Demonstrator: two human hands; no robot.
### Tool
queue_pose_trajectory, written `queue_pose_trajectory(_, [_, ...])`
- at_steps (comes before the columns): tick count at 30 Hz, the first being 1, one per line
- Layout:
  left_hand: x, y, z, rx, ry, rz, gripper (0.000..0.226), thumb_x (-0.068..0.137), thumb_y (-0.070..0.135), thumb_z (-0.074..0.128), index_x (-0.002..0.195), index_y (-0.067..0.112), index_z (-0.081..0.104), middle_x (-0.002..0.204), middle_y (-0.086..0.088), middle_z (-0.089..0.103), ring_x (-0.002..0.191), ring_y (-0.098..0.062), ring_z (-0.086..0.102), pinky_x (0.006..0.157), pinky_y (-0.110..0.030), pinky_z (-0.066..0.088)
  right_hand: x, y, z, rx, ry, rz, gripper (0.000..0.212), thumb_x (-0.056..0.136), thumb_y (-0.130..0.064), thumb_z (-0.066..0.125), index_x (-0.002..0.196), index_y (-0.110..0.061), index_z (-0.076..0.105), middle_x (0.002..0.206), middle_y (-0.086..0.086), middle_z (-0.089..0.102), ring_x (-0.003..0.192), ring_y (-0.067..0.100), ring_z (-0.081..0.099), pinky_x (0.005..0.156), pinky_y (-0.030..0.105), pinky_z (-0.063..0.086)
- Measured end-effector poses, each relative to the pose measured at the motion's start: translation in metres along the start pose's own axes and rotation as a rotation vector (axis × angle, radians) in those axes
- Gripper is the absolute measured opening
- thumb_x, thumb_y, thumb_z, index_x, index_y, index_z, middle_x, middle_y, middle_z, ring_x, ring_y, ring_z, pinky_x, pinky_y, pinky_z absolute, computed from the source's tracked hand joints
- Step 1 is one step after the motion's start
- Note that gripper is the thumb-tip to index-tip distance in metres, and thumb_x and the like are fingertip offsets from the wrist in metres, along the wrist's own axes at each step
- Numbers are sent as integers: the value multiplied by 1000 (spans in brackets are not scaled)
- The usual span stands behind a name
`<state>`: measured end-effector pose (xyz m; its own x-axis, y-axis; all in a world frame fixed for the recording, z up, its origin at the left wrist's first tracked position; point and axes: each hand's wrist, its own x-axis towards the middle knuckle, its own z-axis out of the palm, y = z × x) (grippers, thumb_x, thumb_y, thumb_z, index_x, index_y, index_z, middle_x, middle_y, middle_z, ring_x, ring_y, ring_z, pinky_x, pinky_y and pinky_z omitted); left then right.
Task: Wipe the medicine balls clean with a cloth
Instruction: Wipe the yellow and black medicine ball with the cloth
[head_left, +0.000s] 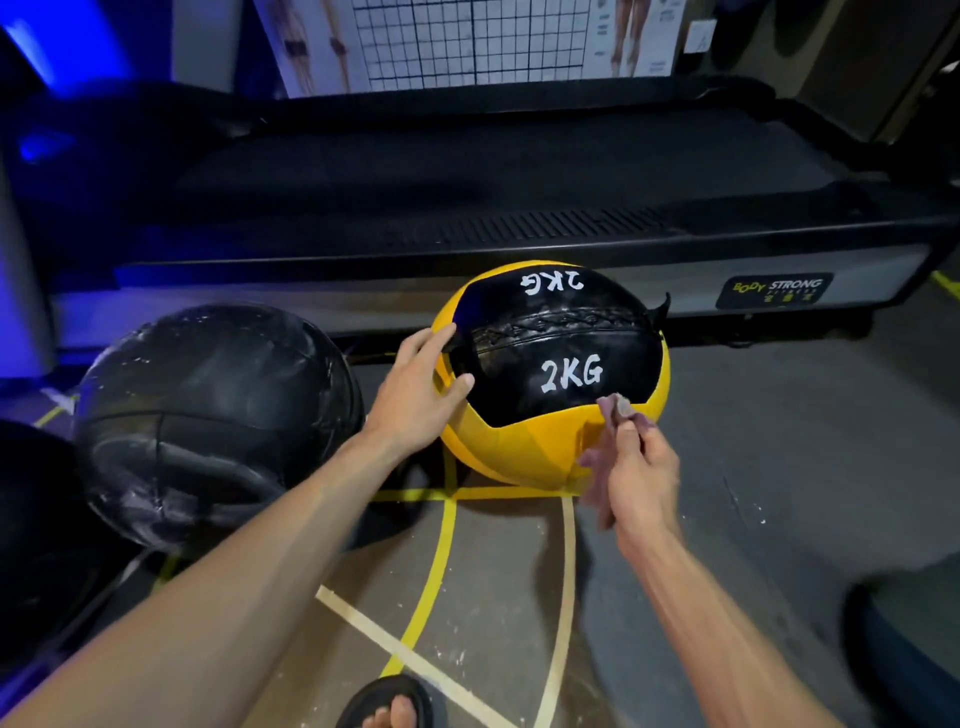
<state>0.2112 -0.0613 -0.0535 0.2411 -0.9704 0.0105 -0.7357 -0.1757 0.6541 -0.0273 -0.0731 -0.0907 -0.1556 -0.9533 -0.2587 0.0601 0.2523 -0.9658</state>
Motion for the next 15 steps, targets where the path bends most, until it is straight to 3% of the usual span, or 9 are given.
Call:
queue_pose_trajectory(2, [-5,-1,-6,6,-9,-3,70,103,38,61,162,33,24,168,2,17,151,-22,29,120,-43,33,0,-3,0,-13,8,3,31,109,-31,42,103,-46,69,84,-17,75,68,31,60,58,52,50])
queue_pose_trajectory(5, [-22,-3,-24,37,-47,-4,67,104,34,60,162,30,27,168,1,18,150,-20,30,113,-23,28,-8,-14,-3,6,-72,19,25,108,-32,42,113,-38,67,80,-10,75,60,29,59,53,41,47])
queue_pose_trajectory(8, [-52,-6,-55,95,-85,5,60,104,35,59,159,29,35,167,1,24,151,-20,30,117,-29,28,-25,-44,5,11,-184,27,24,109,-27,42,106,-14,62,72,-5,73,46,22,58,42,28,46])
queue_pose_trajectory(10, [-78,-7,-85,138,-107,28,55,104,34,58,156,29,41,163,2,32,149,-19,34,118,-31,28,-47,-70,15,48,-213,26,24,110,-20,41,100,-18,63,69,-3,74,45,17,64,43,32,52])
queue_pose_trajectory(13, [-118,-7,-138,222,-153,47,43,104,33,58,147,26,54,151,2,50,138,-18,47,113,-30,35,-88,-110,34,51,-321,29,23,110,-17,40,103,-18,62,96,13,73,44,24,63,44,34,52])
queue_pose_trajectory(15, [-151,-4,-176,261,-166,49,37,103,31,60,140,24,61,143,3,59,132,-16,53,110,-31,40,-126,-139,41,24,-399,17,26,109,-17,42,100,-21,66,90,20,68,50,29,63,55,42,55])
